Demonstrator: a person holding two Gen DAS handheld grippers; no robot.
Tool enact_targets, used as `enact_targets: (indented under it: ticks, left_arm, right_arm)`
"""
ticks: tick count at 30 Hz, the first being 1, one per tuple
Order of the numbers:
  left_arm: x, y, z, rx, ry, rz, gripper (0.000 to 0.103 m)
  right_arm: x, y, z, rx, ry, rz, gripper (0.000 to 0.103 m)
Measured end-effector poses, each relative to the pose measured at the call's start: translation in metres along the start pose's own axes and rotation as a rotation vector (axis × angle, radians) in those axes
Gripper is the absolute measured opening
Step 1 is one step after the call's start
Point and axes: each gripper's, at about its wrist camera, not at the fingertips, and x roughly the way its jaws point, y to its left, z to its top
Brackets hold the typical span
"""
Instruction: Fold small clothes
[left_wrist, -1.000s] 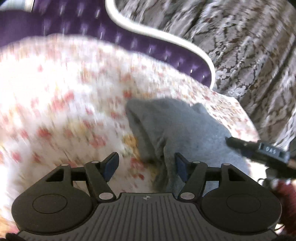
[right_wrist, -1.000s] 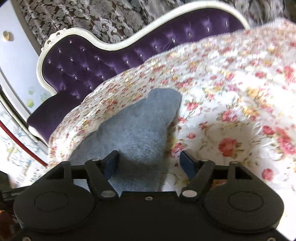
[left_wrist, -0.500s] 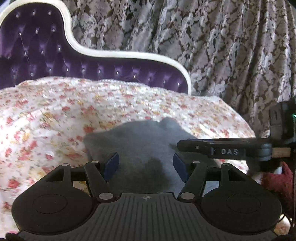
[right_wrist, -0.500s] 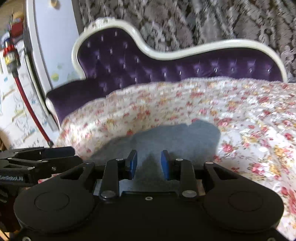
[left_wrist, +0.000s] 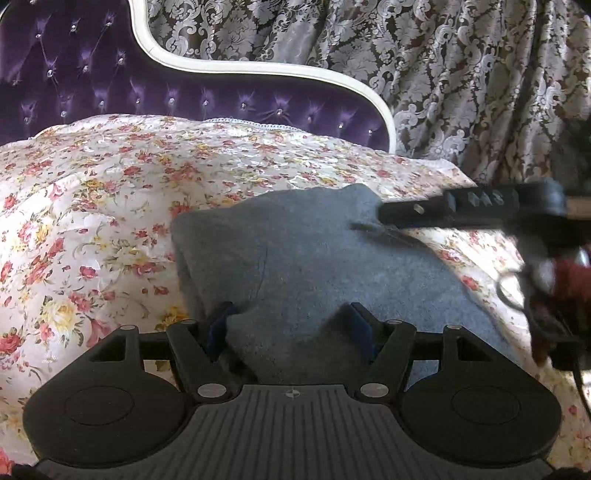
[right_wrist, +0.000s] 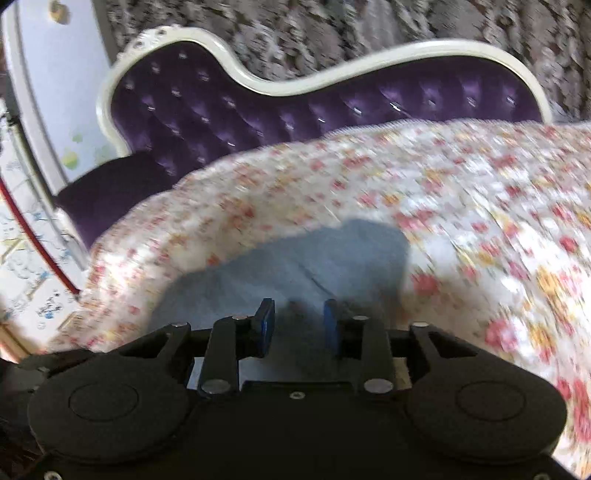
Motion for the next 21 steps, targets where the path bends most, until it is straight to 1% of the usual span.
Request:
enact_targets:
  ticks: [4,7,8,9,10,11,12,13,14,15,17,18,19,20,21]
  left_arm:
    - [-0.001,0.001,0.001,0.010,0.004,-0.001,0.065]
    - [-0.004,0.000,0.000,0.007,0.004,0.001,0.066]
    - [-0.005,0.000,0.000,0.010,0.004,0.004,0.067]
    - [-0.006,-0.001,-0.001,0.014,0.003,0.011,0.070]
    - [-0.007,-0.002,-0.001,0.018,0.003,0.020,0.078]
    - [-0.008,-0.003,-0.002,0.022,0.007,0.039,0.084]
    - [-0.008,-0.002,-0.003,0.014,0.022,0.057,0.094]
    - [-0.008,0.002,-0.005,-0.010,0.036,0.053,0.096]
    - [-0.009,0.006,-0.006,-0.041,0.045,0.047,0.099]
    - [-0.011,0.010,-0.007,-0.069,0.049,0.047,0.102]
    - [-0.019,0.013,-0.007,-0.082,0.042,0.071,0.103]
    - [-0.025,0.010,-0.006,-0.060,0.030,0.094,0.103]
    - [-0.030,0.007,-0.005,-0.036,0.020,0.116,0.103]
    - [-0.035,0.004,-0.004,-0.016,0.007,0.137,0.103]
    - [-0.040,0.002,-0.002,-0.004,-0.005,0.153,0.103]
  right_arm:
    - [0.025,-0.005,0.019,-0.009,0.054,0.045,0.046]
    - [0.056,-0.025,0.026,0.030,0.128,0.009,0.045]
    - [0.064,-0.035,0.027,0.059,0.141,-0.010,0.043]
    - [0.066,-0.042,0.028,0.080,0.133,-0.013,0.040]
    - [0.065,-0.046,0.028,0.097,0.120,-0.016,0.042]
    - [0.061,-0.048,0.030,0.099,0.105,-0.045,0.046]
    - [0.058,-0.045,0.032,0.079,0.094,-0.087,0.053]
    - [0.054,-0.042,0.032,0.051,0.079,-0.126,0.061]
    - [0.046,-0.039,0.032,0.032,0.059,-0.153,0.064]
    - [0.039,-0.037,0.031,0.028,0.038,-0.159,0.068]
    - [0.018,-0.032,0.028,0.017,-0.014,-0.162,0.070]
    - [0.007,-0.027,0.025,0.002,-0.037,-0.175,0.076]
    - [-0.002,-0.021,0.023,-0.018,-0.066,-0.190,0.086]
    - [-0.015,-0.014,0.019,-0.040,-0.104,-0.201,0.091]
    - [-0.027,-0.008,0.015,-0.057,-0.136,-0.206,0.102]
